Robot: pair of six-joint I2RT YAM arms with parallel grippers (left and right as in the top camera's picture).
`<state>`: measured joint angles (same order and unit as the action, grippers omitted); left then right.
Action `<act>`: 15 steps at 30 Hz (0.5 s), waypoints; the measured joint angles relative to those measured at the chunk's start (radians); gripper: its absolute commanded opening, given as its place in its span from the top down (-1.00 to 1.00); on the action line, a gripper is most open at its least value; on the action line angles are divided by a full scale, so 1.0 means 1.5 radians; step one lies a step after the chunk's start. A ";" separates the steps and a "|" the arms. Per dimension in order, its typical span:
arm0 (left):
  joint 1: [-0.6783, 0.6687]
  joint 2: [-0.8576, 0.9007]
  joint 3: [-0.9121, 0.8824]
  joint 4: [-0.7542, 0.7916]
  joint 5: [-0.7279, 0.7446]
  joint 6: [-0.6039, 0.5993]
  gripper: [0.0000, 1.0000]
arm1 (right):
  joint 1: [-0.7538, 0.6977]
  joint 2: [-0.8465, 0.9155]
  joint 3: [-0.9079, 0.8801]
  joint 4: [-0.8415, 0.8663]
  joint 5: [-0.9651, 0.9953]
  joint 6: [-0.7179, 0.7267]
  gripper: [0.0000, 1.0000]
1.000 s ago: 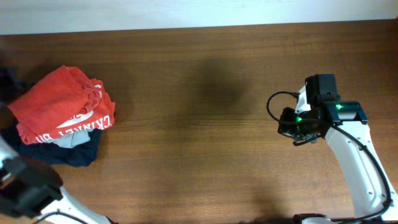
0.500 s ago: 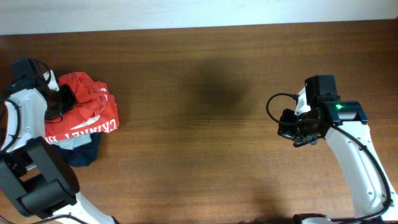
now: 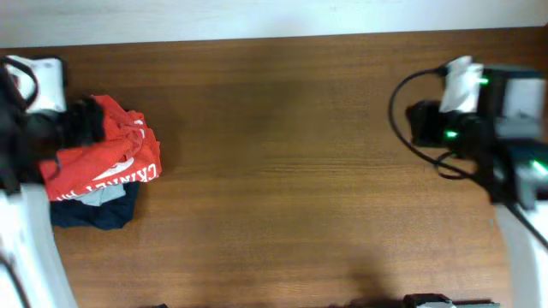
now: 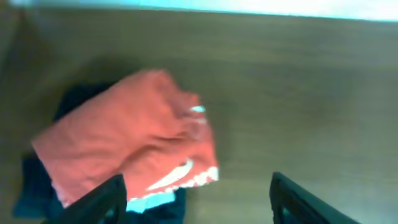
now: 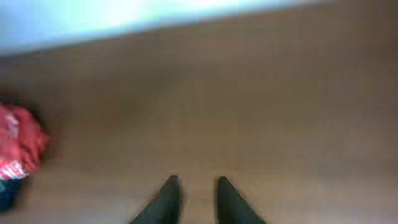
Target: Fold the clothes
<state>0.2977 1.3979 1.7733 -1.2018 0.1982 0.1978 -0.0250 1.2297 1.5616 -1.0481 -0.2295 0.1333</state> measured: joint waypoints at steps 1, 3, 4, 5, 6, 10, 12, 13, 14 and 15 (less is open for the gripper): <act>-0.031 -0.040 0.001 -0.014 0.011 0.022 -0.99 | 0.000 -0.030 0.036 -0.001 0.000 -0.010 -0.59; -0.055 -0.069 0.001 -0.036 0.015 0.033 -0.99 | 0.000 -0.054 0.053 -0.002 0.000 -0.013 -0.97; -0.069 -0.082 0.000 -0.055 0.016 0.037 -0.99 | 0.000 -0.072 0.059 -0.005 0.000 -0.020 -0.97; -0.082 -0.094 0.000 -0.071 0.019 0.043 -0.99 | 0.000 -0.089 0.061 -0.016 0.000 -0.024 -0.97; -0.090 -0.104 0.000 -0.085 0.021 0.047 -0.99 | 0.000 -0.098 0.061 -0.023 0.000 -0.026 -0.97; -0.091 -0.123 0.000 -0.096 0.021 0.051 -0.99 | 0.000 -0.103 0.061 -0.053 0.000 -0.027 -0.98; -0.091 -0.124 0.000 -0.097 0.021 0.051 -0.99 | 0.000 -0.099 0.061 -0.058 0.000 -0.026 -0.97; -0.091 -0.123 0.000 -0.097 0.021 0.051 -0.99 | 0.000 -0.097 0.061 -0.065 0.000 -0.026 -0.97; -0.091 -0.123 0.000 -0.097 0.021 0.051 -0.99 | 0.000 -0.096 0.061 -0.075 0.000 -0.027 -0.97; -0.091 -0.123 0.000 -0.097 0.021 0.051 -0.99 | 0.000 -0.095 0.061 -0.085 -0.001 -0.026 -0.97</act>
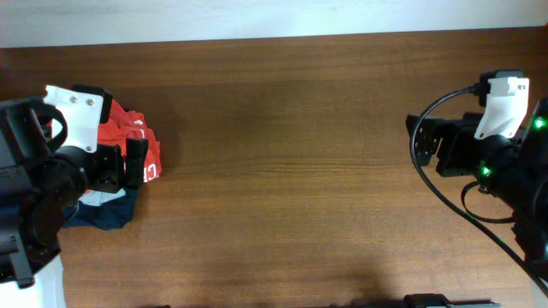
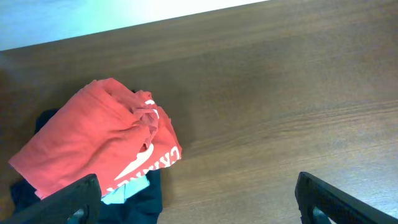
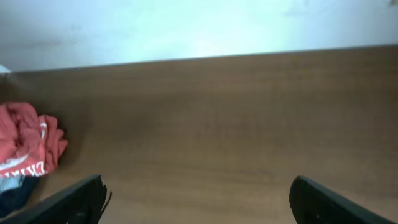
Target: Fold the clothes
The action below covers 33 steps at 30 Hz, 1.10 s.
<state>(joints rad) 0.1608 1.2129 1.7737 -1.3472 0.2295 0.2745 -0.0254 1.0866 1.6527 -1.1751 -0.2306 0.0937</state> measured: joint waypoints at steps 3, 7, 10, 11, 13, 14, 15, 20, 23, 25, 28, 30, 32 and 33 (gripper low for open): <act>0.000 0.000 0.000 0.000 0.000 0.000 -0.99 | 0.000 0.002 0.000 -0.024 -0.005 0.000 -0.97; 0.000 0.000 -0.001 0.000 0.000 0.001 -0.99 | 0.000 0.010 0.000 -0.036 -0.010 0.000 -0.97; 0.000 0.000 -0.001 0.000 0.000 0.002 -0.99 | 0.000 0.025 -0.001 -0.071 -0.010 -0.001 -0.97; 0.000 0.000 -0.001 0.000 0.000 0.002 -0.99 | 0.000 0.026 -0.001 -0.074 -0.010 -0.002 -0.97; 0.000 0.000 -0.001 0.000 0.000 0.002 -0.99 | 0.000 0.026 -0.001 -0.073 -0.010 -0.012 -0.97; 0.000 0.000 -0.001 0.000 0.000 0.002 -0.99 | 0.000 0.019 -0.001 -0.067 -0.010 -0.027 -0.97; 0.000 0.000 -0.001 0.000 0.000 0.002 -0.99 | 0.000 0.012 -0.001 -0.061 -0.010 -0.034 -0.97; 0.000 0.000 -0.001 -0.001 0.000 0.002 -0.99 | 0.001 -0.107 -0.052 0.075 -0.010 -0.109 -0.97; 0.000 0.001 -0.001 -0.001 0.000 0.002 -0.99 | 0.001 -0.221 -0.161 0.148 -0.011 -0.152 -0.97; 0.000 0.001 -0.001 -0.001 0.000 0.002 -0.99 | 0.001 -0.297 -0.259 0.178 -0.012 -0.172 -0.97; 0.000 0.001 -0.002 -0.001 0.000 0.002 -0.99 | 0.001 -0.394 -0.446 0.225 -0.024 -0.182 -0.97; 0.000 0.001 -0.003 -0.002 0.000 0.003 -0.99 | 0.001 -0.450 -0.577 0.262 -0.034 -0.185 -0.97; 0.000 0.001 -0.003 -0.002 0.000 0.002 -0.99 | 0.001 -0.501 -0.685 0.310 -0.039 -0.184 -0.97; 0.000 0.001 -0.003 -0.002 0.000 0.003 -0.99 | 0.001 -0.536 -0.751 0.340 -0.041 -0.179 -0.97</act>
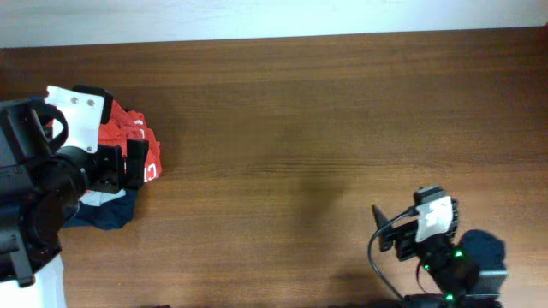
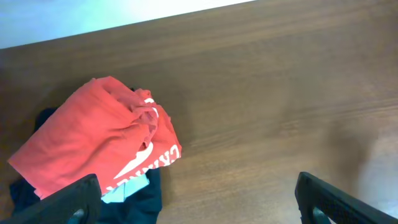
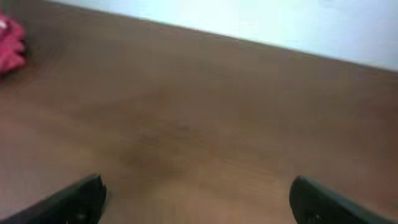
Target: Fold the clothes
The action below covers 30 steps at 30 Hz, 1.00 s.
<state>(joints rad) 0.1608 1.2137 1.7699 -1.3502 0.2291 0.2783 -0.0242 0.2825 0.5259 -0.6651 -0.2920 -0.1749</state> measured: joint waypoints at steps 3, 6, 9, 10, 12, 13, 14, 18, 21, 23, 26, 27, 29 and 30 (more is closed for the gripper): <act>0.000 0.000 0.000 0.001 0.000 0.000 -0.99 | 0.000 -0.084 -0.130 0.079 -0.003 0.021 -0.97; 0.000 0.000 0.000 0.000 0.000 0.000 -0.99 | 0.000 -0.133 -0.203 0.132 -0.003 0.030 -0.97; 0.000 0.000 0.000 0.000 0.000 0.000 -0.99 | 0.000 -0.165 -0.246 0.162 -0.003 0.032 -0.97; 0.000 0.000 0.000 0.000 0.000 0.000 -0.99 | 0.000 -0.173 -0.259 0.172 -0.003 0.032 -0.97; 0.000 0.000 0.000 0.000 0.000 0.000 -0.99 | 0.000 -0.177 -0.267 0.180 -0.003 0.032 -0.97; 0.000 0.000 0.000 0.000 0.000 0.000 -0.99 | 0.000 -0.178 -0.267 0.185 -0.003 0.032 -0.97; 0.000 0.000 0.000 0.000 0.000 0.000 -0.99 | 0.000 -0.178 -0.267 0.185 -0.003 0.032 -0.97; 0.000 0.000 0.000 0.000 0.000 0.000 -0.99 | 0.000 -0.178 -0.267 0.185 -0.003 0.032 -0.97; 0.000 0.000 0.000 0.000 0.000 0.000 -0.99 | 0.000 -0.178 -0.267 0.185 -0.003 0.032 -0.97; 0.000 0.000 0.000 0.000 0.000 0.000 -0.99 | 0.000 -0.178 -0.267 0.185 -0.003 0.032 -0.97; 0.000 0.000 0.000 0.000 0.000 0.000 -0.99 | 0.000 -0.178 -0.267 0.185 -0.003 0.032 -0.97; 0.000 0.000 0.000 0.000 0.000 0.000 -0.99 | 0.000 -0.178 -0.267 0.185 -0.003 0.032 -0.97; 0.000 0.000 0.000 0.000 0.000 0.000 -0.99 | 0.000 -0.178 -0.267 0.185 -0.003 0.032 -0.97; 0.000 0.000 0.000 0.000 0.000 0.000 -0.99 | 0.000 -0.178 -0.267 0.185 -0.003 0.033 -0.97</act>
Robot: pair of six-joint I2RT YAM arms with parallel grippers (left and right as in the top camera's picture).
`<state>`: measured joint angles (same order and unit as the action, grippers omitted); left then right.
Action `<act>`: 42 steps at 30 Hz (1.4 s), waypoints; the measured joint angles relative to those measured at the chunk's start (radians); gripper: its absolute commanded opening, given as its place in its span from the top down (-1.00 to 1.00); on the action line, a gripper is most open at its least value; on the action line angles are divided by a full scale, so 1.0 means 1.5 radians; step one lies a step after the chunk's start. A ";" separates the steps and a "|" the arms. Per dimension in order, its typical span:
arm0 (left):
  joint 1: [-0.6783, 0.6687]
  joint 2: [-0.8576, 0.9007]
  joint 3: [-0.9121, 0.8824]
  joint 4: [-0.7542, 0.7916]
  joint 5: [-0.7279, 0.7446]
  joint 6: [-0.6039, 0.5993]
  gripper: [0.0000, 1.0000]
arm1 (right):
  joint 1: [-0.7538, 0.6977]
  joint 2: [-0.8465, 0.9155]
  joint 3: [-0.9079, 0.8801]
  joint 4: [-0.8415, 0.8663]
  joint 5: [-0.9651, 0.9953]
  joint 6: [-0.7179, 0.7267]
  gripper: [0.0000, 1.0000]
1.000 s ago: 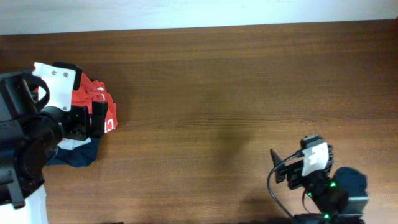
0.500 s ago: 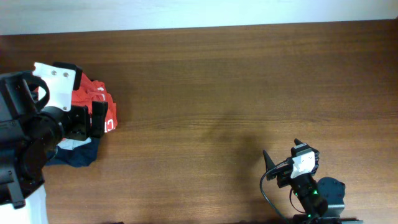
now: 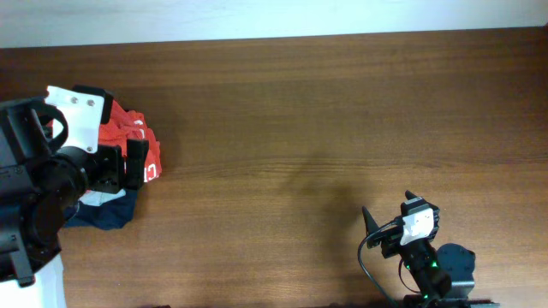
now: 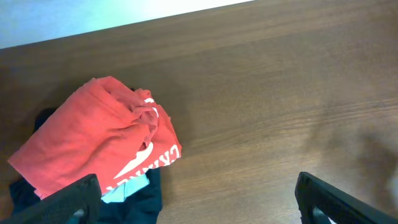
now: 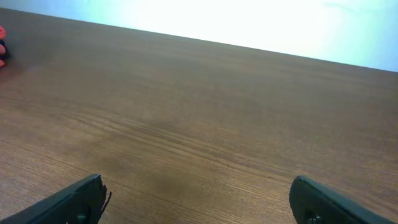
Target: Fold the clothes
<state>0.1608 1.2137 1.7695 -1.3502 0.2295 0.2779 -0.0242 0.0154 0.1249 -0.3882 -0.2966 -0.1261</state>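
A crumpled red garment with white lettering (image 4: 93,140) lies on top of a light blue piece (image 4: 127,190) and a dark navy one (image 4: 140,204), piled at the table's left side (image 3: 141,141). My left gripper (image 4: 199,202) hovers above the pile's right edge, open wide, with nothing between its fingers (image 4: 81,196). In the overhead view the left arm (image 3: 73,154) covers part of the pile. My right gripper (image 5: 199,202) is also open wide and empty, low over bare wood. The right arm (image 3: 418,244) stands at the table's front right, far from the clothes.
The brown wooden table (image 3: 291,111) stretches between the two arms. A pale wall runs along its far edge (image 5: 249,25). A sliver of red cloth (image 5: 2,53) shows at the left border of the right wrist view.
The right arm has shifted a little to the left along the front edge, and its view is now sharp. The left arm and the clothes pile have not moved.
At first the left arm sat at the far left by the pile and the right gripper's fingers were close together at the right side. Then both grippers stood open wide, the left over the pile. Later the right arm was at the front right edge, where it remains.
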 measured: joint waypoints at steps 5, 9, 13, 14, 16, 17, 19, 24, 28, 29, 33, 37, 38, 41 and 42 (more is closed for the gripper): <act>0.000 0.000 0.000 0.000 0.000 0.000 -0.99 | 0.000 0.000 0.000 0.000 0.000 0.000 -0.97; 0.000 0.000 0.000 0.000 0.000 0.000 -0.99 | 0.000 0.000 0.000 0.000 0.000 0.000 -0.97; 0.000 0.000 0.000 0.000 0.000 0.000 -0.99 | 0.000 0.000 0.000 0.000 0.000 0.000 -0.97; -0.001 0.000 0.000 0.000 0.000 0.000 -0.99 | 0.000 0.000 0.000 0.000 0.000 0.000 -0.97; -0.002 0.000 0.000 -0.003 0.000 0.000 -0.99 | 0.000 0.000 0.000 0.000 0.000 0.000 -0.97; -0.007 0.000 -0.001 -0.015 -0.002 0.003 -0.99 | 0.000 0.000 0.000 0.000 0.000 0.000 -0.97; -0.030 -0.016 -0.033 0.016 -0.014 0.006 -0.99 | 0.000 0.000 0.000 0.000 0.000 0.000 -0.97; -0.090 -0.131 -0.268 0.252 -0.054 0.011 -0.99 | 0.000 -0.001 -0.001 0.000 0.000 0.000 -0.97; -0.095 -0.265 -0.512 0.393 -0.058 0.012 -0.99 | 0.000 -0.002 -0.002 0.003 0.000 0.000 -0.97; -0.095 -0.289 -0.549 0.396 -0.058 0.012 -0.99 | 0.000 -0.002 -0.002 0.001 0.000 0.000 -0.97; -0.095 -0.429 -0.746 0.466 -0.058 0.012 -0.99 | 0.000 -0.002 -0.002 0.002 0.000 0.000 -0.97; -0.095 -0.521 -0.854 0.510 -0.058 0.012 -0.99 | 0.000 -0.002 -0.002 0.003 0.000 0.000 -0.97; -0.095 -0.541 -0.875 0.516 -0.058 0.012 -0.99 | 0.000 -0.002 -0.002 0.002 0.000 0.000 -0.98; -0.095 -0.604 -0.921 0.523 -0.056 0.012 -0.99 | 0.000 -0.003 -0.002 0.003 0.000 0.000 -0.97; -0.095 -0.640 -0.943 0.525 -0.056 0.012 -0.99 | 0.000 -0.002 -0.002 0.003 0.000 0.000 -0.97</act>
<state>0.0177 0.2539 0.3553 -0.5625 0.1455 0.2962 -0.0242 0.0120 0.1219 -0.3843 -0.2966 -0.1265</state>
